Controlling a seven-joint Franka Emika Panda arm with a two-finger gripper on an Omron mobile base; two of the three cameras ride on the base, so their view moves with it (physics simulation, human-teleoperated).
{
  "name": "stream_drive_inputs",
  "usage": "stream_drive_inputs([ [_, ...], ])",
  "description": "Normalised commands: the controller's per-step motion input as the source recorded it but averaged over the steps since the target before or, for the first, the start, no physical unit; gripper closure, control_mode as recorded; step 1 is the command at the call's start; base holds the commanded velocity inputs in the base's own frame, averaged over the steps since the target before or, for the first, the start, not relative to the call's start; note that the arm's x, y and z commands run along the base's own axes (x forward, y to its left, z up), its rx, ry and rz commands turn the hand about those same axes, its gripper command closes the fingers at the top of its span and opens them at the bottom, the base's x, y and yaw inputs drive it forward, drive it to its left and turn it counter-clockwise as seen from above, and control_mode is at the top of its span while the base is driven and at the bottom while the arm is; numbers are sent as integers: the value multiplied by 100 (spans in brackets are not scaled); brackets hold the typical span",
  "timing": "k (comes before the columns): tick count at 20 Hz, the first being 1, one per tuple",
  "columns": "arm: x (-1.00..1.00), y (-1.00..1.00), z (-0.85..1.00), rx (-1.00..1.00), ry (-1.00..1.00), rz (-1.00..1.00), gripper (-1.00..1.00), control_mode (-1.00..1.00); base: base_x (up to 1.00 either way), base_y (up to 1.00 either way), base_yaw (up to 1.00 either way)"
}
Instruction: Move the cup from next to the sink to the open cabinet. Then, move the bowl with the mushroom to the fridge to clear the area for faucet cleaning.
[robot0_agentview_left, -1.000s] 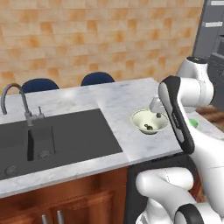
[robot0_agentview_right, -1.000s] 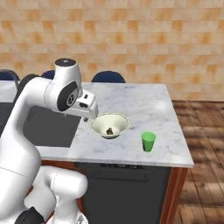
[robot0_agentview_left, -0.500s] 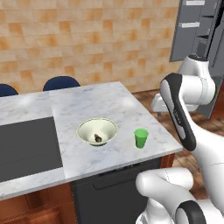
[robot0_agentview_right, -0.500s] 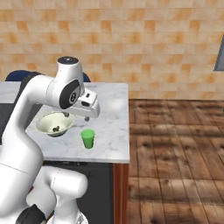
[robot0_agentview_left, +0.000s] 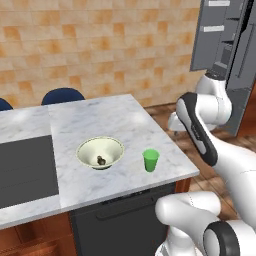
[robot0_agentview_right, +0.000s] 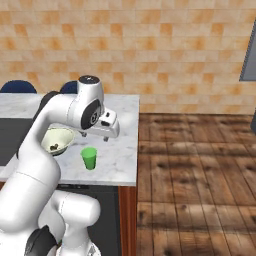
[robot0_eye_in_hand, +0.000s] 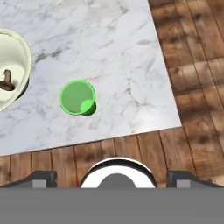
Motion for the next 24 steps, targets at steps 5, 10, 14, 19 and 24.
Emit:
stream_drive_inputs([
  [5, 52, 23, -61, 0, 0, 0, -100, -100, 0, 0, 0],
  [10, 38, 12, -76, -2, 3, 0, -100, -100, 0, 0, 0],
  [14, 11, 13, -49, 0, 0, 1, -100, -100, 0, 0, 0],
  [19, 16, 0, -11, 0, -5, 2, -100, -100, 0, 0, 0],
  [24, 0, 7, 0, 0, -10, 6, -100, -100, 0, 0, 0],
])
